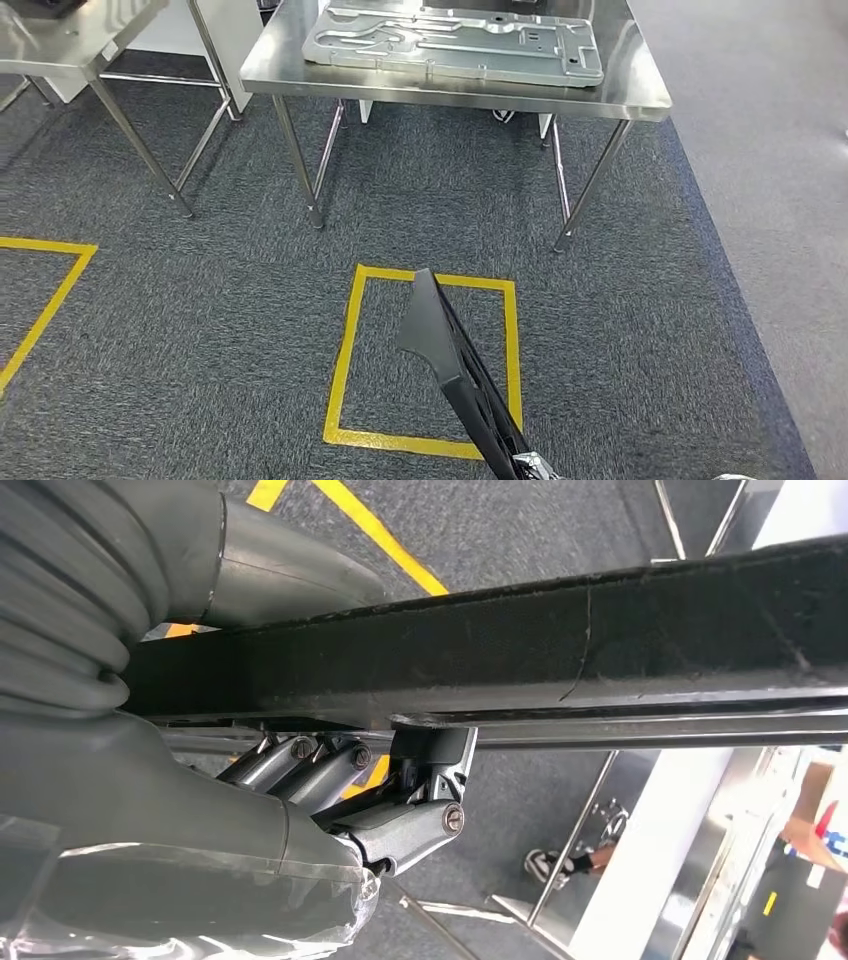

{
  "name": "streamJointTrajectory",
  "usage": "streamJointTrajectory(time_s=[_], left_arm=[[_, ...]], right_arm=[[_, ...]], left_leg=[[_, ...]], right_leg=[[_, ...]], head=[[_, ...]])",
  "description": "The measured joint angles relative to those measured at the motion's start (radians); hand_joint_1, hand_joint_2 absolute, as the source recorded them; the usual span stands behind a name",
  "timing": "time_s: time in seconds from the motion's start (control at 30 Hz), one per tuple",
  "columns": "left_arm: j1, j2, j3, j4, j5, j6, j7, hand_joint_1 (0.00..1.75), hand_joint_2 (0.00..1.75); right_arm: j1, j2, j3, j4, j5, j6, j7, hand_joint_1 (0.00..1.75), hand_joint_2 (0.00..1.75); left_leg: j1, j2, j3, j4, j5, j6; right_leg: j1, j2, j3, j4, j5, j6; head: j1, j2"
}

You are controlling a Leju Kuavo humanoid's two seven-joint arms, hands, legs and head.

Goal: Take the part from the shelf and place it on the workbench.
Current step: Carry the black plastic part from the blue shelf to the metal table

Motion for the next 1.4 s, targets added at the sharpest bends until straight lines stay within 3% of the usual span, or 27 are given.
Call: streamJointTrajectory(time_s=[0.07, 0.13, 0.23, 0.3, 0.37, 0.43, 0.47, 0.5, 0.57, 0.63, 0.7, 0.8, 0.87, 0.93, 0.97, 1.0, 1.03, 1.07, 1.1, 1.17, 1.27, 1.33, 1.4], left_arm=[[0.0, 0.0, -0.002, 0.0, 0.0, 0.005, -0.021, 0.0, 1.75], [-0.001, 0.0, -0.005, 0.0, -0.001, 0.019, -0.065, 0.0, 1.75], [-0.001, 0.0, -0.007, 0.0, 0.003, 0.094, -0.206, 0.0, 1.75], [-0.002, 0.0, -0.007, 0.0, 0.006, 0.153, -0.302, 0.0, 1.75], [-0.002, 0.0, -0.007, 0.0, 0.009, 0.178, -0.365, 0.0, 1.75], [0.001, 0.001, -0.007, 0.0, 0.01, 0.186, -0.44, 0.0, 1.75], [0.003, 0.001, -0.006, 0.0, 0.01, 0.188, -0.483, 0.0, 1.75], [0.004, 0.002, -0.006, 0.0, 0.01, 0.183, -0.52, 0.0, 1.75], [0.003, 0.003, -0.005, -0.012, 0.012, 0.138, -0.563, 0.0, 1.75], [-0.002, 0.002, -0.003, -0.034, 0.016, 0.081, -0.574, 0.0, 1.75], [-0.005, -0.001, -0.003, -0.053, 0.02, 0.056, -0.574, 0.0, 1.75], [-0.008, -0.008, -0.002, -0.07, 0.021, 0.049, -0.574, 0.0, 1.75], [-0.014, -0.011, -0.002, -0.078, 0.022, 0.046, -0.573, 0.0, 1.75], [-0.017, -0.012, -0.001, -0.087, 0.028, 0.027, -0.559, 0.0, 1.75], [-0.021, -0.011, 0.001, -0.094, 0.034, 0.01, -0.546, 0.0, 1.75], [-0.028, -0.008, 0.004, -0.104, 0.043, -0.01, -0.529, 0.0, 1.75], [-0.038, -0.005, 0.009, -0.113, 0.053, -0.031, -0.51, 0.0, 1.75], [-0.049, 0.001, 0.015, -0.123, 0.066, -0.049, -0.492, 0.0, 1.75], [-0.061, 0.01, 0.02, -0.13, 0.081, -0.064, -0.475, 0.0, 1.75], [-0.08, 0.033, 0.032, -0.143, 0.117, -0.088, -0.452, 0.0, 1.75], [-0.089, 0.088, 0.051, -0.16, 0.169, -0.142, -0.437, 0.0, 1.75], [-0.092, 0.137, 0.058, -0.169, 0.193, -0.201, -0.436, 0.0, 1.75], [-0.095, 0.184, 0.064, -0.175, 0.208, -0.248, -0.439, 0.0, 1.75]], right_arm=[[0.004, 0.003, -0.008, -0.001, 0.005, 0.0, 0.008, 1.75, 1.75], [0.019, 0.008, -0.017, -0.026, 0.031, -0.001, 0.039, 1.75, 1.75], [0.056, 0.014, -0.034, -0.089, 0.102, -0.001, 0.087, 1.75, 1.75], [0.074, 0.016, -0.042, -0.121, 0.135, -0.001, 0.1, 1.75, 1.75], [0.09, 0.016, -0.049, -0.146, 0.149, -0.001, 0.104, 1.75, 1.75], [0.098, 0.016, -0.054, -0.158, 0.158, -0.001, 0.105, 1.75, 1.75], [0.099, 0.016, -0.056, -0.161, 0.162, -0.001, 0.104, 1.75, 1.75], [0.098, 0.016, -0.057, -0.163, 0.164, -0.001, 0.104, 1.75, 1.75], [0.089, 0.016, -0.06, -0.163, 0.164, -0.001, 0.104, 1.75, 1.75], [0.076, 0.016, -0.063, -0.162, 0.162, -0.001, 0.104, 1.75, 1.75], [0.068, 0.016, -0.065, -0.162, 0.16, -0.001, 0.104, 1.75, 1.75], [0.061, 0.016, -0.066, -0.162, 0.16, -0.001, 0.103, 1.75, 1.75], [0.054, 0.016, -0.067, -0.162, 0.159, -0.001, 0.103, 1.75, 1.75], [0.051, 0.015, -0.068, -0.162, 0.158, -0.001, 0.103, 1.75, 1.75], [0.05, 0.015, -0.068, -0.162, 0.158, -0.001, 0.104, 1.75, 1.75], [0.046, 0.014, -0.068, -0.162, 0.158, 0.0, 0.106, 1.75, 1.75], [0.04, 0.013, -0.068, -0.162, 0.158, 0.002, 0.11, 1.75, 1.75], [0.031, 0.012, -0.068, -0.162, 0.16, 0.006, 0.115, 1.75, 1.75], [0.022, 0.011, -0.068, -0.161, 0.162, 0.012, 0.119, 1.75, 1.75], [0.009, 0.009, -0.068, -0.161, 0.169, 0.028, 0.126, 1.75, 1.75], [0.0, 0.004, -0.069, -0.159, 0.179, 0.065, 0.132, 1.75, 1.75], [-0.013, 0.001, -0.077, -0.155, 0.181, 0.094, 0.131, 1.75, 1.75], [-0.028, 0.0, -0.095, -0.144, 0.176, 0.116, 0.124, 1.75, 1.75]], left_leg=[[0.005, -0.006, 0.02, 0.001, -0.017, -0.011], [0.005, -0.009, 0.029, 0.001, -0.031, -0.026], [0.004, -0.005, 0.039, 0.009, -0.037, -0.046], [0.007, 0.009, 0.023, 0.063, -0.052, -0.052], [0.007, 0.024, -0.044, 0.184, -0.101, -0.056], [0.007, 0.029, -0.117, 0.286, -0.14, -0.056], [0.007, 0.03, -0.134, 0.292, -0.13, -0.054], [0.005, 0.03, -0.133, 0.262, -0.099, -0.05], [-0.002, 0.035, -0.098, 0.142, -0.013, -0.034], [-0.013, 0.041, -0.073, 0.059, 0.004, -0.021], [-0.017, 0.04, -0.067, 0.037, -0.006, -0.012], [-0.009, 0.035, -0.031, 0.013, 0.015, 0.004], [-0.008, 0.035, -0.017, 0.006, 0.013, 0.009], [-0.008, 0.033, -0.012, 0.005, 0.005, 0.01], [-0.007, 0.031, -0.007, 0.005, -0.001, 0.009], [-0.006, 0.029, 0.0, 0.005, -0.007, 0.006], [-0.005, 0.026, 0.009, 0.005, -0.014, 0.003], [-0.004, 0.024, 0.018, 0.005, -0.021, -0.002], [-0.003, 0.023, 0.027, 0.004, -0.028, -0.007], [-0.003, 0.023, 0.036, 0.002, -0.037, -0.021], [-0.004, 0.025, 0.052, 0.012, -0.041, -0.042], [-0.001, 0.029, 0.022, 0.075, -0.056, -0.049], [0.0, 0.031, -0.054, 0.195, -0.099, -0.053]], right_leg=[[-0.005, 0.0, 0.028, -0.121, 0.094, 0.004], [-0.001, 0.001, 0.043, -0.188, 0.13, -0.007], [0.003, 0.005, 0.05, -0.195, 0.125, -0.037], [0.003, 0.005, 0.068, -0.2, 0.117, -0.054], [0.007, 0.002, 0.083, -0.202, 0.106, -0.066], [0.013, 0.001, 0.093, -0.202, 0.095, -0.071], [0.016, 0.002, 0.1, -0.202, 0.089, -0.072], [0.018, 0.002, 0.109, -0.202, 0.083, -0.073], [0.023, 0.002, 0.13, -0.202, 0.069, -0.07], [0.024, 0.001, 0.139, -0.203, 0.059, -0.062], [0.024, 0.0, 0.144, -0.196, 0.059, -0.047], [0.021, 0.001, 0.141, -0.154, 0.046, -0.029], [0.018, 0.003, 0.087, -0.062, -0.002, -0.022], [0.013, 0.003, 0.009, 0.039, -0.044, -0.014], [0.01, 0.003, -0.016, 0.057, -0.039, -0.01], [0.008, 0.003, -0.025, 0.043, -0.012, -0.007], [0.005, 0.003, -0.018, -0.005, 0.035, -0.006], [0.004, 0.003, 0.002, -0.07, 0.086, -0.007], [0.005, 0.002, 0.019, -0.128, 0.114, -0.01], [0.012, 0.001, 0.036, -0.184, 0.125, -0.026], [0.014, 0.002, 0.052, -0.197, 0.127, -0.054], [0.012, 0.002, 0.071, -0.203, 0.122, -0.067], [0.013, 0.002, 0.083, -0.205, 0.112, -0.075]], head=[[0.0, 0.0], [0.0, 0.0], [0.0, 0.0], [0.0, 0.0], [0.0, 0.0], [0.0, 0.0], [0.0, 0.0], [0.0, 0.0], [0.0, 0.0], [-0.001, 0.0], [-0.001, 0.0], [-0.001, 0.0], [-0.001, 0.0], [-0.001, 0.0], [-0.001, 0.0], [-0.001, 0.0], [-0.001, 0.0], [-0.001, 0.0], [-0.001, 0.0], [0.0, 0.0], [0.0, 0.0], [0.0, 0.0], [0.0, 0.0]])
